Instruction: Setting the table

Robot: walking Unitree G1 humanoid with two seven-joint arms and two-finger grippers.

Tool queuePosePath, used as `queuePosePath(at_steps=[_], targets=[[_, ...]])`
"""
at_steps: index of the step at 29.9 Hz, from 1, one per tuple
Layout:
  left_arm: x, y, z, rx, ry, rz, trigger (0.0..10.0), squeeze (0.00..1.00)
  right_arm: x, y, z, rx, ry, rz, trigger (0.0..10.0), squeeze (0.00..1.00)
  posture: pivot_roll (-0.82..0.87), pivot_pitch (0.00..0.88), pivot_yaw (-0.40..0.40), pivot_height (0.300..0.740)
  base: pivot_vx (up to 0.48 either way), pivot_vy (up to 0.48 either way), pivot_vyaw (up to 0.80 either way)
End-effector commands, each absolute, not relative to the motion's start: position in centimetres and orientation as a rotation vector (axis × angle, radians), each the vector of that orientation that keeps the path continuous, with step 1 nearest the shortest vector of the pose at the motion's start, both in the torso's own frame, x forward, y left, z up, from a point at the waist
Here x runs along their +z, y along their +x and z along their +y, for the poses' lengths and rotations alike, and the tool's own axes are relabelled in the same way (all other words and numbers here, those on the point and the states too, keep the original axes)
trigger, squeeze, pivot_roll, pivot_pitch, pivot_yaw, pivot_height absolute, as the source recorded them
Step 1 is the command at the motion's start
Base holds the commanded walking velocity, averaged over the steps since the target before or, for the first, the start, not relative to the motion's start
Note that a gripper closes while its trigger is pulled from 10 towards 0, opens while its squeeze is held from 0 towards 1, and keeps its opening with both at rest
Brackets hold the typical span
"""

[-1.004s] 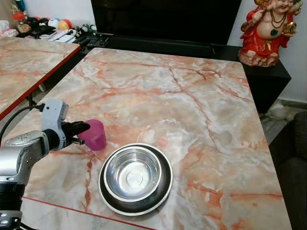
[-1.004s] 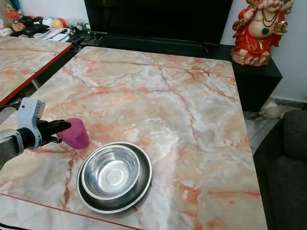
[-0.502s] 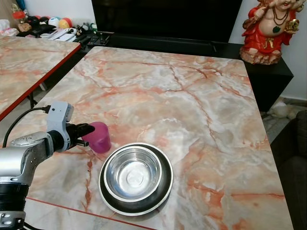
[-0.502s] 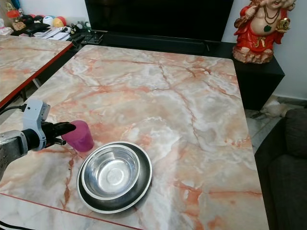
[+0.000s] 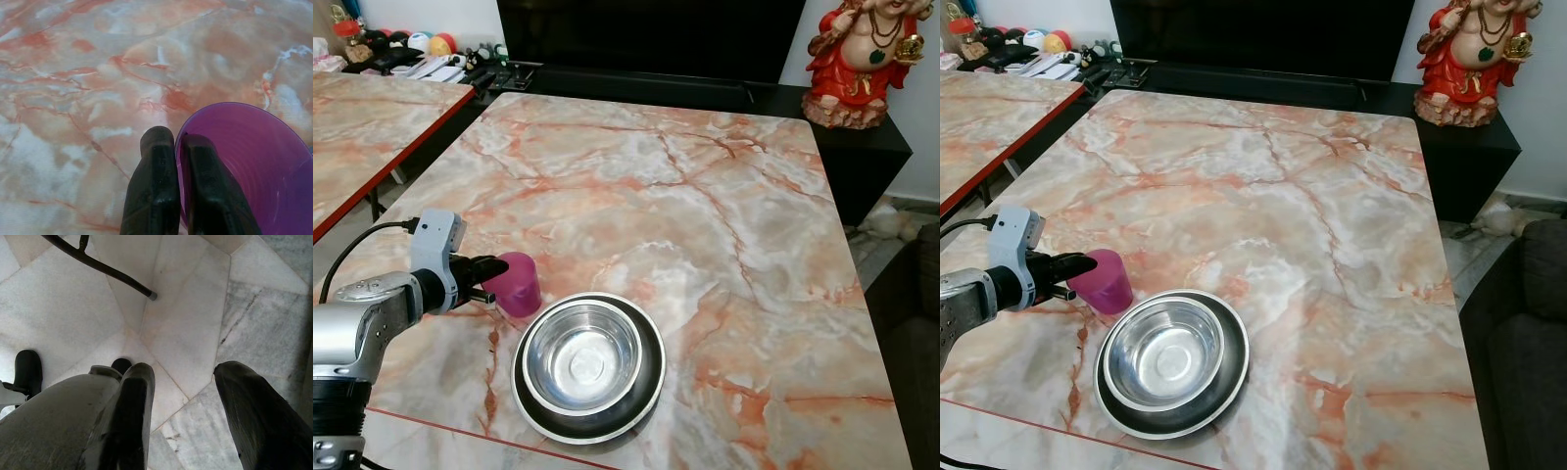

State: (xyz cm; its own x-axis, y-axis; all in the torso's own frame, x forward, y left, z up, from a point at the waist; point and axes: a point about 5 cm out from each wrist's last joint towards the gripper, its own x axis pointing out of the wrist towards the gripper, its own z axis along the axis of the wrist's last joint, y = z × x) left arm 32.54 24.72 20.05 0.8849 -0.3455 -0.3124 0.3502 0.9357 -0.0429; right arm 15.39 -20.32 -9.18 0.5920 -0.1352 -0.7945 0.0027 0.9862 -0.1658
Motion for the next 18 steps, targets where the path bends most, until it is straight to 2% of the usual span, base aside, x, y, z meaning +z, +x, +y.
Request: queuePosePath(at_steps=[1, 4, 6, 16, 17, 18], targets=[[19.73, 32.31, 24.56, -0.364, 0.017, 0.343, 10.0, 0.22, -9.54, 14.62, -20.16, -0.078, -0.151, 0.965, 10.0, 0.00, 0.02, 0.151, 0.012, 0.740, 0.000, 0.000, 0.00], [19.63, 32.30, 24.53, -0.363, 0.019, 0.350, 10.0, 0.22, -9.51, 14.67, -20.18, -0.078, -0.151, 0.964, 10.0, 0.00, 0.02, 0.151, 0.011, 0.740, 0.000, 0.000, 0.00], [19.65, 32.30, 24.51, -0.365, 0.024, 0.349, 10.0, 0.30, -9.51, 14.67, -20.19, -0.078, -0.152, 0.964, 10.0, 0.00, 0.02, 0.150, 0.011, 0.740, 0.000, 0.000, 0.00], [20.35, 32.35, 24.50, -0.361, 0.026, 0.319, 10.0, 0.31, -9.55, 14.60, -20.13, -0.072, -0.155, 0.967, 10.0, 0.00, 0.02, 0.152, 0.011, 0.740, 0.000, 0.000, 0.00], [20.34, 32.35, 24.48, -0.362, 0.026, 0.319, 10.0, 0.33, -9.55, 14.58, -20.16, -0.075, -0.154, 0.967, 10.0, 0.00, 0.03, 0.154, 0.011, 0.740, 0.000, 0.000, 0.00], [20.34, 32.35, 24.46, -0.363, 0.027, 0.319, 10.0, 0.40, -9.55, 14.57, -20.19, -0.075, -0.154, 0.968, 10.0, 0.00, 0.03, 0.154, 0.011, 0.740, 0.000, 0.000, 0.00]])
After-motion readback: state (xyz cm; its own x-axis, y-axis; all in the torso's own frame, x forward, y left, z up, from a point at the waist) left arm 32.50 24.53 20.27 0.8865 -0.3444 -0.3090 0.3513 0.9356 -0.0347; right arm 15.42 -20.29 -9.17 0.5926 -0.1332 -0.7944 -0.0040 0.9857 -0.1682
